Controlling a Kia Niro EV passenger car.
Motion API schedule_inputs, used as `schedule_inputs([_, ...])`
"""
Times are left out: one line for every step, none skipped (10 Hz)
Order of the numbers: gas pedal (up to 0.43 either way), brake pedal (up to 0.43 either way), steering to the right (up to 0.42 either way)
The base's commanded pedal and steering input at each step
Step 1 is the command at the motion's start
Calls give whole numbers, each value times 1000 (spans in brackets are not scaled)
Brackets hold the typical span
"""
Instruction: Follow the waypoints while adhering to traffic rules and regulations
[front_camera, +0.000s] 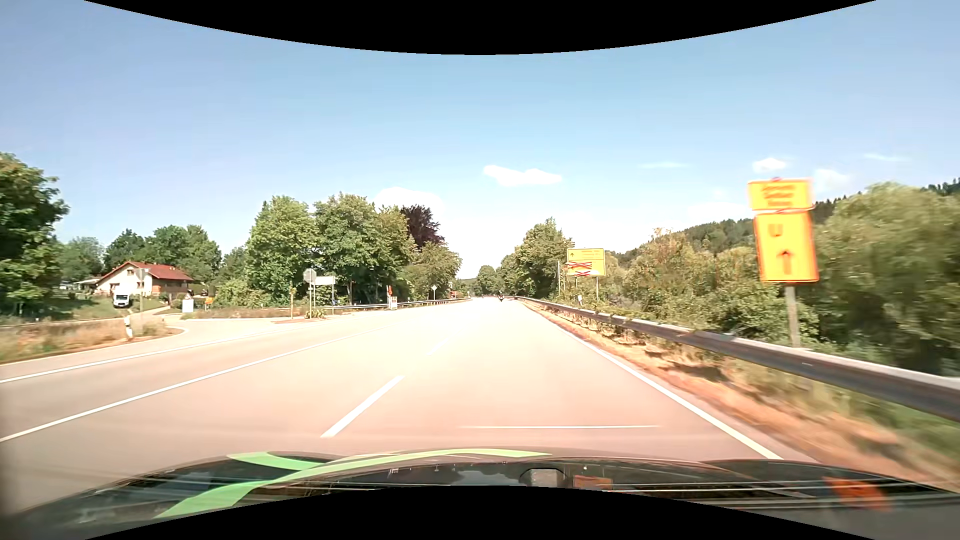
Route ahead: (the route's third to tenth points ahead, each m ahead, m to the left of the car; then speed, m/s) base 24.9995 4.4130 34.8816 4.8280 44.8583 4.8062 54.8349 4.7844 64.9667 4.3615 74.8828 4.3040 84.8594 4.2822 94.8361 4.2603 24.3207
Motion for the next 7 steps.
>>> schedule_inputs([358, 0, -3])
schedule_inputs([358, 0, -3])
schedule_inputs([358, 0, -3])
schedule_inputs([358, 0, -3])
schedule_inputs([358, 0, -3])
schedule_inputs([370, 0, -3])
schedule_inputs([370, 0, -3])
